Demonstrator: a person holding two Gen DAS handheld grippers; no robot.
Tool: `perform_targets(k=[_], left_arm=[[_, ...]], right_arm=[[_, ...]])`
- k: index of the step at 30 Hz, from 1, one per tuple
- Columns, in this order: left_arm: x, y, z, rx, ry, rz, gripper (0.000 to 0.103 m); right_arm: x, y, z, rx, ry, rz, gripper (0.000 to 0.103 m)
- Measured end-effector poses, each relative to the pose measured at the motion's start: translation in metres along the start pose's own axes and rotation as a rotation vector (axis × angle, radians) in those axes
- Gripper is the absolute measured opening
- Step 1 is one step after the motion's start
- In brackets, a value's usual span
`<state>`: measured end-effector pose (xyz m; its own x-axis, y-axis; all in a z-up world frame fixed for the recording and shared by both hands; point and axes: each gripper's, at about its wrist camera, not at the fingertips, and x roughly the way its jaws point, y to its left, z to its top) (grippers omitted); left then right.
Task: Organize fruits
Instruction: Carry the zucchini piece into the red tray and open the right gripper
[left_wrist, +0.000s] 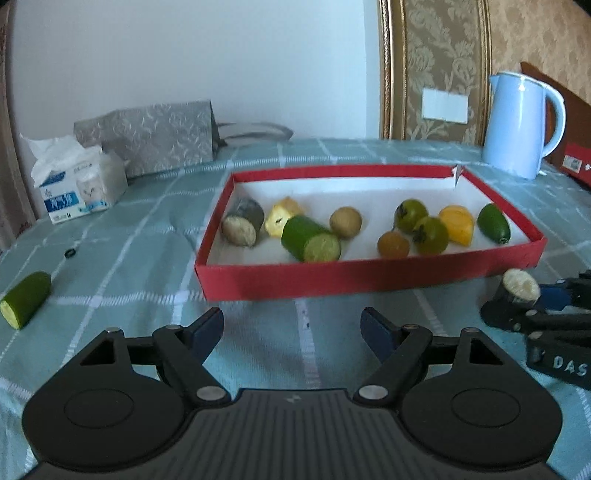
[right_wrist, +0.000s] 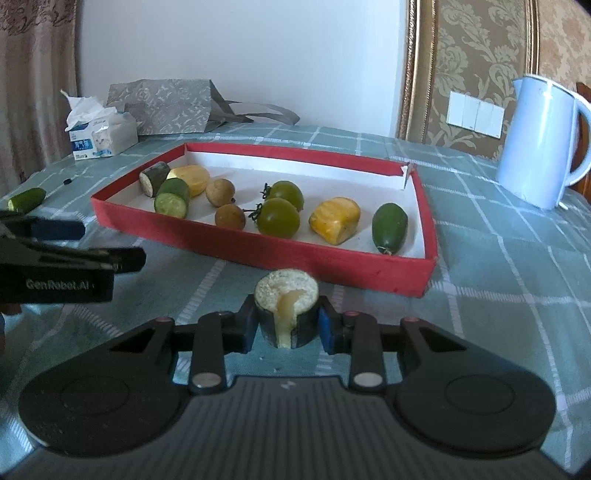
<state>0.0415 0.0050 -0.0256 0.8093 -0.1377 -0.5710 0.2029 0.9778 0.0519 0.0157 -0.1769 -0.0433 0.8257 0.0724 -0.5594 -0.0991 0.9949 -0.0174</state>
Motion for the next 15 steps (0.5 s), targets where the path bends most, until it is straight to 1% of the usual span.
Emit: perform_targets(k=[4,8,11,15], left_arm=[[0.004,-0.001,-0.002,0.01,0.025,0.002,0.081],[0.003,-0.004,-0.002,0.026,0.021,0.003,0.081],[0.003,-0.003,-0.002,0.02,0.025,-0.001,0.081],[0.004,-0.003,-0.002,0.019,0.025,-0.002,0.081]], right_arm=[[0.0,-0.001,0.0,0.009,-0.002,-0.008,0.031],[-0.001,-0.004,0.0,0.019,-0.007,-0.02,0.031],[-0.005,-0.004,0.002,0.018,-0.03,-0.04,0.031],[-0.012,-0.012,0.012,0.027,-0.075,-0.064,0.031]])
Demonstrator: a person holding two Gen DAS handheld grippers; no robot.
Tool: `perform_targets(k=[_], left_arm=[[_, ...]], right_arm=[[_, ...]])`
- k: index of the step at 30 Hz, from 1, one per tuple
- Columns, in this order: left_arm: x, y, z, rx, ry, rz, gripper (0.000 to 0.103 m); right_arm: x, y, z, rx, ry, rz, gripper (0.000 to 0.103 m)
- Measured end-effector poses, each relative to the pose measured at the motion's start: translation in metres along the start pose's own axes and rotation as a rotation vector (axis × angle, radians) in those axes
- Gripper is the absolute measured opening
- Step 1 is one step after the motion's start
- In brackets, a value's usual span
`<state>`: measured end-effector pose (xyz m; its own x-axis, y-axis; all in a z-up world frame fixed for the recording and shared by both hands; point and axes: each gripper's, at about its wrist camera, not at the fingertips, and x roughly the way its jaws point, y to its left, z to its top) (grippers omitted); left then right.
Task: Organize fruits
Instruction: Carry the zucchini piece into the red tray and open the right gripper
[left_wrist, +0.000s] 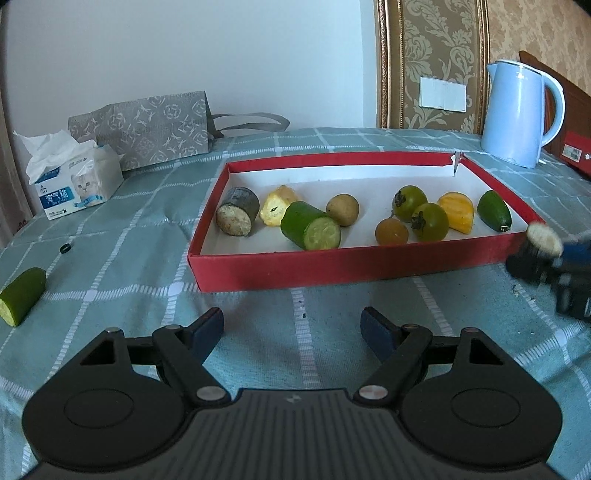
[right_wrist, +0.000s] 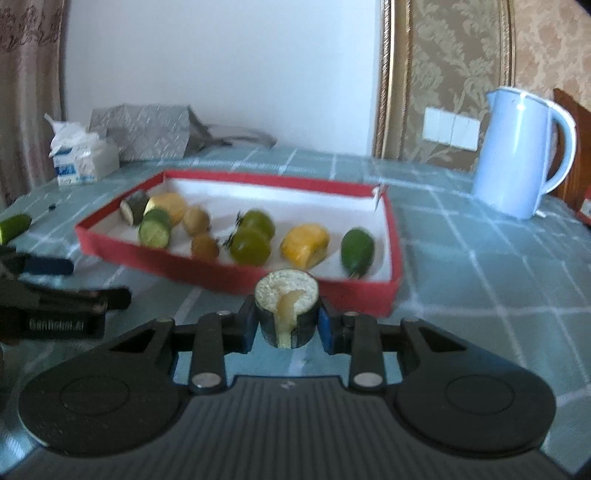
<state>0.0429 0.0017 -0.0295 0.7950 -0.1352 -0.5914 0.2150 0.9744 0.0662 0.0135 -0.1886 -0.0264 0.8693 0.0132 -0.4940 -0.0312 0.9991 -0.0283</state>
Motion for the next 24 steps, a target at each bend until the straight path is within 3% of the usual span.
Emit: perform_targets(k=[6,10,16,24], left_arm=[[0.004,0.001,0.002,-0.016,0.002,0.01,0.084],[0.006,0.002,0.004,-0.023,0.005,0.013,0.085],[0.007,0.003,0.004,-0.027,0.008,0.011,0.087],[0.009,0.005,0.004,-0.036,0.016,0.002,0.088]], right_arm=[[0.004,-0.014,0.029,0.008,-0.041,-0.03,0.031],[0.029,-0.017,0.053,-0.002,-0.036,-0.055,0.031],[0.084,-0.016,0.077,-0.014,0.012,-0.105,0.031],[0.147,-0.011,0.083,-0.02,0.141,-0.147,0.031]])
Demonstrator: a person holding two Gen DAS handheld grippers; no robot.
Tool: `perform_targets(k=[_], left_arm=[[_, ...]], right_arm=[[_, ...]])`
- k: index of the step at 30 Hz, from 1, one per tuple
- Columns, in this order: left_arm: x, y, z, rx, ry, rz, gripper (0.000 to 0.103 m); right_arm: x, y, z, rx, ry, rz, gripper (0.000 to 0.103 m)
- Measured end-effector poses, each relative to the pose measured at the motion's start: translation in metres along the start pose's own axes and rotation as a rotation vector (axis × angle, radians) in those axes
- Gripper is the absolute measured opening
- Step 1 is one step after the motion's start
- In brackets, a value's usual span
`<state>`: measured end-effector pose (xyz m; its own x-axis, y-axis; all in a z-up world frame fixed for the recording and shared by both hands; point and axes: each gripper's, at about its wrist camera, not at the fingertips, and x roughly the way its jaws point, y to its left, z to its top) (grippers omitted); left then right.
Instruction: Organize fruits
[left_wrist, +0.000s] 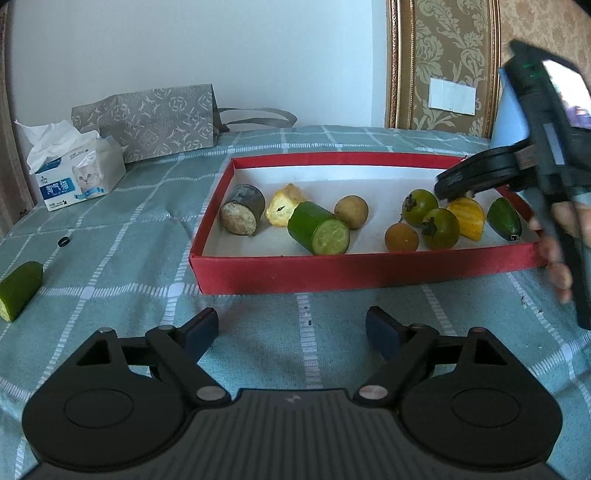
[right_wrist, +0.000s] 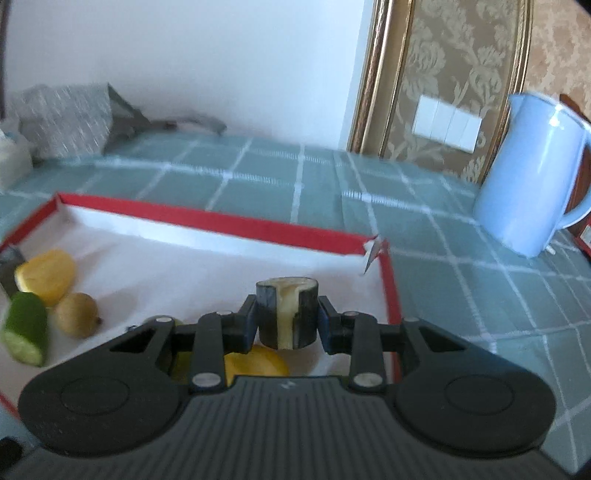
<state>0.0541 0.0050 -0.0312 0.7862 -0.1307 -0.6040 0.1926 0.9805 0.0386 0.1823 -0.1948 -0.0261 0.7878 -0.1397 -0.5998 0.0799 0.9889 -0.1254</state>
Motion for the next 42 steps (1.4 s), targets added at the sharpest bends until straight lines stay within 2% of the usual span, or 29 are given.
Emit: perform_targets(k=[9,11,12,14,17,21,23,25,31,35,38,42], left_arm=[[0.001,0.001,0.001,-0.006,0.005,-0.003,0.089],[0.001,0.0,0.001,-0.006,0.005,-0.003,0.089],[0.001,0.001,0.001,-0.006,0.005,-0.003,0.089],[0.001,0.001,0.001,-0.006,0.005,-0.003,0.089],[0.001,0.001,0.001,-0.006,0.006,0.001,0.09],[0.001,0.001,0.0,-0.007,0.006,0.005,0.091],[0.0,0.0,0.0,-0.007,0.005,0.01,0.091],[-0.001,-0.001,-0.001,-0.004,0.001,0.02,0.091],[-0.014,0.001,0.0,-0.035,-0.046,0.028,0.091],[-0.029,0.007,0.001,-0.104,-0.098,0.047,0.091],[-0.034,0.007,0.001,-0.13,-0.095,0.055,0.092],[-0.04,-0.003,0.0,-0.116,-0.105,0.075,0.093]], right_arm=[[0.012,0.008,0.012,-0.006,0.047,-0.045,0.033],[0.007,0.009,0.01,-0.013,0.016,-0.058,0.052],[0.003,0.01,0.009,-0.025,-0.002,-0.073,0.057],[-0.011,0.011,0.005,-0.038,-0.061,-0.094,0.074],[-0.035,0.008,-0.002,-0.041,-0.122,-0.109,0.076],[-0.068,0.003,-0.018,-0.014,-0.158,-0.063,0.082],[-0.087,-0.001,-0.031,0.017,-0.168,-0.018,0.093],[-0.107,-0.002,-0.047,0.03,-0.184,0.006,0.099],[-0.151,0.003,-0.086,0.018,-0.234,0.051,0.103],[-0.171,-0.005,-0.101,0.093,-0.298,0.092,0.103],[-0.163,0.001,-0.102,0.043,-0.262,0.061,0.103],[-0.15,-0.002,-0.104,0.082,-0.204,0.074,0.103]])
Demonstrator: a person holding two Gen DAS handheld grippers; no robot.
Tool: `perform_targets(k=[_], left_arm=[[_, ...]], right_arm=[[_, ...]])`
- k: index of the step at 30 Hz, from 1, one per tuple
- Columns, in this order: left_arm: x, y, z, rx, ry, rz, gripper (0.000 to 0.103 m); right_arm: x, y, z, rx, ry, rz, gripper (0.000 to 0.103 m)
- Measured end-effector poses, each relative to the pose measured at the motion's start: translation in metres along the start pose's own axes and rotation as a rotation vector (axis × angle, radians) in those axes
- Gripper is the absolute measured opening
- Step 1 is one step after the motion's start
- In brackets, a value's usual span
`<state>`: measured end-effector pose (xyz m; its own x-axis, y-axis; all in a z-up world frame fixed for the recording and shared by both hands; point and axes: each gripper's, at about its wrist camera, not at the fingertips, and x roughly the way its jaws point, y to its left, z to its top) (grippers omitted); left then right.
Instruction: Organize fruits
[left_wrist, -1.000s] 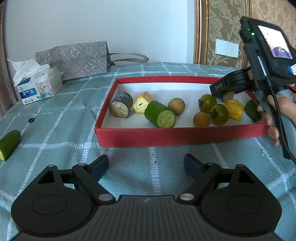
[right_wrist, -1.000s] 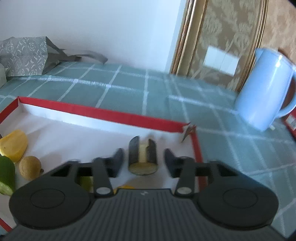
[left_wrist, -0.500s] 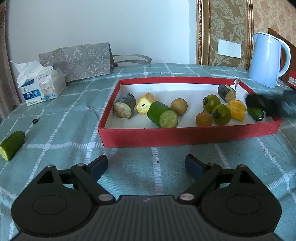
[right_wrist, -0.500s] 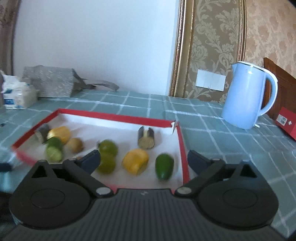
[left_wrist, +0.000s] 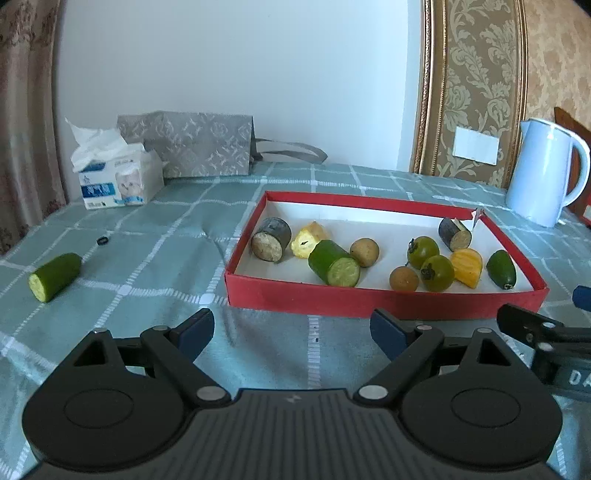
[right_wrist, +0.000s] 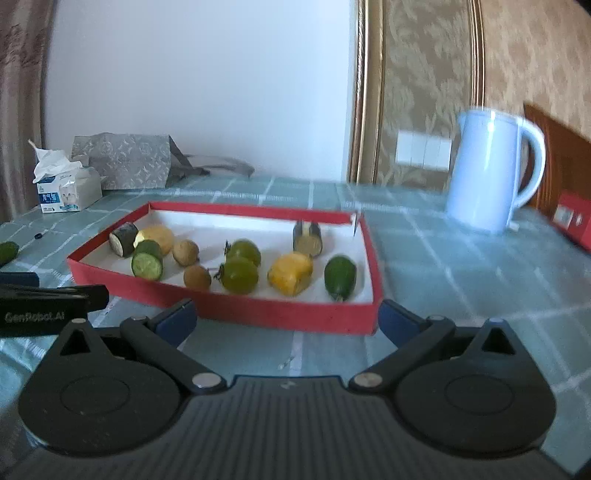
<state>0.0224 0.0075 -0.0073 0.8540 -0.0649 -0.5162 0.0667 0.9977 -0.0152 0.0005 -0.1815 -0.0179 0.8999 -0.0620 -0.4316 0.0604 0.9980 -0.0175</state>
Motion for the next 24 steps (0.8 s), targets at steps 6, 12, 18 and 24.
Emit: perform_targets(k=[6,12,18,24], left_arm=[[-0.01,-0.024,0.0,0.076,-0.047,0.06,0.099],[-0.013,-0.029,0.004,0.069,-0.061,0.093,0.101],[-0.01,-0.026,0.005,0.051,-0.035,0.08,0.101],[-0.013,-0.029,0.002,0.076,-0.049,0.079,0.101]], right_arm=[[0.006,-0.003,-0.003,0.016,0.013,-0.03,0.103],[0.007,-0.006,-0.003,0.03,0.007,-0.073,0.103],[0.014,-0.01,-0.002,0.047,0.034,-0.096,0.103],[0.018,-0.009,-0.003,0.048,0.053,-0.095,0.103]])
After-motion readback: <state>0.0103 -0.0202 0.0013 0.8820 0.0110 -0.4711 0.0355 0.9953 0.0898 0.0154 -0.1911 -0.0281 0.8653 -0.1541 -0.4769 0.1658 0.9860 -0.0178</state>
